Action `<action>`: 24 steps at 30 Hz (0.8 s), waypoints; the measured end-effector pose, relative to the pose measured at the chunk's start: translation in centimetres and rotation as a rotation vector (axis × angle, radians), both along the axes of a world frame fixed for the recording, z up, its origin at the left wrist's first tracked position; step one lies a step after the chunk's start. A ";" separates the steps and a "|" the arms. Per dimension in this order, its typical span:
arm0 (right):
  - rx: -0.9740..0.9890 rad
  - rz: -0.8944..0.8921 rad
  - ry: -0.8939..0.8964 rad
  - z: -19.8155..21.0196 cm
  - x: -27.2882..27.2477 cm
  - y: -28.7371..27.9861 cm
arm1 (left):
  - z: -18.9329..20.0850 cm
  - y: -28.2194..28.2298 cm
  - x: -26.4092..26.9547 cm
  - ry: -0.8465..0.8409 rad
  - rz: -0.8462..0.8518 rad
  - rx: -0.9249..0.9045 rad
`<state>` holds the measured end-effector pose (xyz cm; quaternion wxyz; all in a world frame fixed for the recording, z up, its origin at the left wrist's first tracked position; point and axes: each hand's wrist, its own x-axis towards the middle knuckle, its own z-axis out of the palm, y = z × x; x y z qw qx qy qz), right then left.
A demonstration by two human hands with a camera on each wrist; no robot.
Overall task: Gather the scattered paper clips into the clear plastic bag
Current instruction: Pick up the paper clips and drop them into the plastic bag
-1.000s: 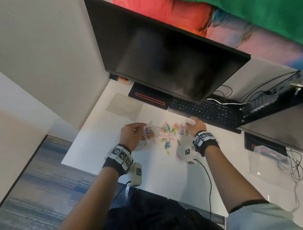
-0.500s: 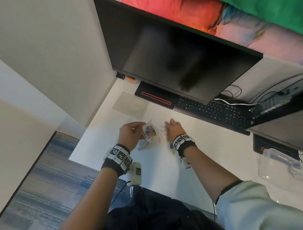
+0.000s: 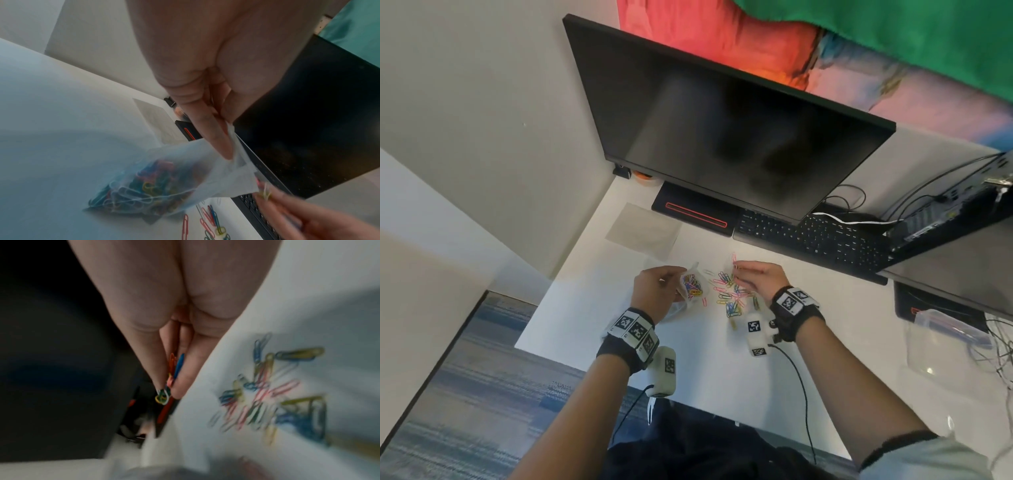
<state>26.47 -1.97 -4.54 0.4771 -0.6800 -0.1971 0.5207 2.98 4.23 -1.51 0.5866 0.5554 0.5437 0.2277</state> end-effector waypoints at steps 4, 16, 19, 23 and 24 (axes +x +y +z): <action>0.076 0.049 0.319 2.9 -2.4 0.3 | -0.3 -0.1 1.3 0.027 -0.052 0.018; -0.102 0.432 -0.675 3.1 -8.2 2.1 | -0.1 -0.2 1.9 0.060 -0.092 0.060; -0.050 0.466 -0.766 3.3 -8.5 2.2 | -0.5 0.1 1.7 0.091 -0.110 0.077; -0.005 0.630 -0.844 3.5 -8.4 2.1 | -0.6 0.2 1.5 0.087 -0.104 0.075; 0.023 0.642 -0.850 3.7 -8.3 2.1 | -0.6 0.3 1.4 0.084 -0.099 0.074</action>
